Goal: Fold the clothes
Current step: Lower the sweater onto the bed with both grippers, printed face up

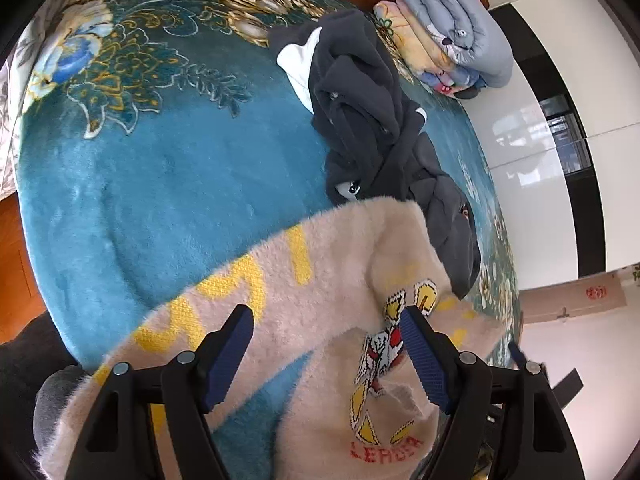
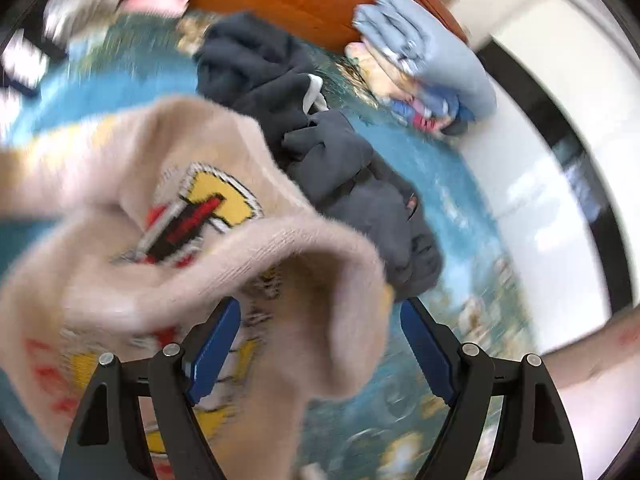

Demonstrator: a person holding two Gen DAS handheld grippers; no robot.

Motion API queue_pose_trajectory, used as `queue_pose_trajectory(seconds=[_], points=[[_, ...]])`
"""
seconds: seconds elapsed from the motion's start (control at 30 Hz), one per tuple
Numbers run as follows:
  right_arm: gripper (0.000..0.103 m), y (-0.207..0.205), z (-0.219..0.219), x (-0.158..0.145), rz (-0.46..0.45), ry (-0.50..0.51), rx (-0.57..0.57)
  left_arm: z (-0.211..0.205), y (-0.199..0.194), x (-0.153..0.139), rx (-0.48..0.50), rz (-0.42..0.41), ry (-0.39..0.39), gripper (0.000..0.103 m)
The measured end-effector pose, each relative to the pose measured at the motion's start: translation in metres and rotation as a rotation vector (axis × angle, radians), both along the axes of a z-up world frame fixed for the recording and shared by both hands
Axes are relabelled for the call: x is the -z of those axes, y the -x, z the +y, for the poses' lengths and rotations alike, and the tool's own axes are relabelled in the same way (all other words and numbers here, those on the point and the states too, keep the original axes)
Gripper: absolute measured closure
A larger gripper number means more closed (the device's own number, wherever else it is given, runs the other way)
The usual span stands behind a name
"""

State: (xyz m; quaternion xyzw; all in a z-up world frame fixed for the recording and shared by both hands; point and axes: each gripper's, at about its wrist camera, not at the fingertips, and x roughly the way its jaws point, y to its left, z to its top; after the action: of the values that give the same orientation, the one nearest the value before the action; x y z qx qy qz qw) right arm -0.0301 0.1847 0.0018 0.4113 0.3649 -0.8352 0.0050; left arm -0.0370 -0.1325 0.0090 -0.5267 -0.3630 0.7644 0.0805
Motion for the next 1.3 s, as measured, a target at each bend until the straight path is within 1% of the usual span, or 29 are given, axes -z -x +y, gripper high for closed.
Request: queue_pose_trajectory(seconds=[0.03, 0.1, 0.17, 0.2, 0.23, 0.27, 0.3, 0.33, 0.37, 0.4, 0.47, 0.57, 0.63, 0.7, 0.73, 0.8, 0.83, 0.93, 1.03, 1.13, 1.17, 1.3], points=[[0.020, 0.003, -0.003, 0.003, 0.018, -0.049, -0.036, 0.000, 0.000, -0.001, 0.000, 0.002, 0.002, 0.024], [0.020, 0.009, -0.010, 0.007, 0.027, -0.111, -0.113, 0.001, 0.002, 0.000, 0.004, -0.003, 0.003, 0.024], [0.022, 0.016, -0.017, 0.011, 0.009, -0.129, -0.183, 0.001, 0.002, 0.001, 0.002, -0.008, -0.006, 0.024], [0.030, 0.021, -0.016, 0.012, -0.006, -0.120, -0.182, 0.000, 0.002, 0.001, 0.001, -0.010, -0.011, 0.024], [0.041, 0.027, -0.015, 0.013, -0.021, -0.110, -0.181, -0.001, 0.002, 0.001, -0.005, -0.010, -0.011, 0.024], [0.063, 0.034, -0.011, 0.011, -0.032, -0.075, -0.143, -0.003, 0.002, 0.000, -0.012, -0.008, -0.011, 0.024], [0.073, 0.040, -0.004, 0.006, -0.028, -0.021, -0.096, -0.004, 0.002, 0.001, -0.018, -0.008, -0.011, 0.024], [0.076, 0.046, 0.007, -0.002, -0.041, 0.092, -0.045, -0.006, 0.002, 0.001, -0.023, -0.008, -0.011, 0.024], [0.082, 0.052, 0.017, -0.010, -0.053, 0.207, 0.005, -0.006, 0.002, 0.002, -0.026, -0.010, -0.012, 0.024], [0.086, 0.059, 0.027, -0.017, -0.066, 0.322, 0.056, -0.007, 0.003, 0.003, -0.029, -0.013, -0.014, 0.024], [0.090, 0.060, 0.056, -0.029, -0.051, 0.502, 0.143, -0.007, 0.003, 0.006, -0.032, -0.022, -0.015, 0.024], [0.092, 0.061, 0.099, -0.046, -0.025, 0.769, 0.273, -0.004, 0.004, 0.010, -0.022, -0.035, -0.014, 0.024], [0.093, 0.055, 0.141, -0.060, 0.036, 0.948, 0.390, -0.002, 0.005, 0.012, -0.018, -0.041, -0.014, 0.024], [0.093, 0.042, 0.194, -0.070, 0.128, 1.114, 0.523, -0.001, 0.006, 0.012, -0.016, -0.042, -0.013, 0.024], [0.093, 0.031, 0.222, -0.074, 0.183, 1.181, 0.601, -0.001, 0.006, 0.012, -0.017, -0.042, -0.011, 0.024], [0.093, 0.004, 0.276, -0.068, 0.285, 1.286, 0.780, 0.000, 0.007, 0.014, -0.017, -0.050, -0.012, 0.024], [0.093, -0.008, 0.298, -0.062, 0.310, 1.319, 0.878, 0.000, 0.008, 0.016, -0.015, -0.054, -0.013, 0.024], [0.093, -0.033, 0.339, -0.021, 0.276, 1.322, 1.113, 0.002, 0.010, 0.021, -0.003, -0.066, -0.007, 0.024], [0.093, -0.038, 0.345, 0.003, 0.215, 1.271, 1.183, 0.001, 0.012, 0.022, 0.001, -0.074, 0.001, 0.024], [0.093, -0.043, 0.351, 0.016, 0.181, 1.272, 1.213, -0.004, 0.012, 0.023, -0.004, -0.077, 0.018, 0.024], [0.093, -0.042, 0.350, 0.018, 0.166, 1.271, 1.212, -0.006, 0.012, 0.023, -0.006, -0.078, 0.024, 0.024], [0.093, -0.034, 0.346, 0.017, 0.134, 1.213, 1.177, -0.013, 0.012, 0.026, -0.014, -0.087, 0.054, 0.024]])
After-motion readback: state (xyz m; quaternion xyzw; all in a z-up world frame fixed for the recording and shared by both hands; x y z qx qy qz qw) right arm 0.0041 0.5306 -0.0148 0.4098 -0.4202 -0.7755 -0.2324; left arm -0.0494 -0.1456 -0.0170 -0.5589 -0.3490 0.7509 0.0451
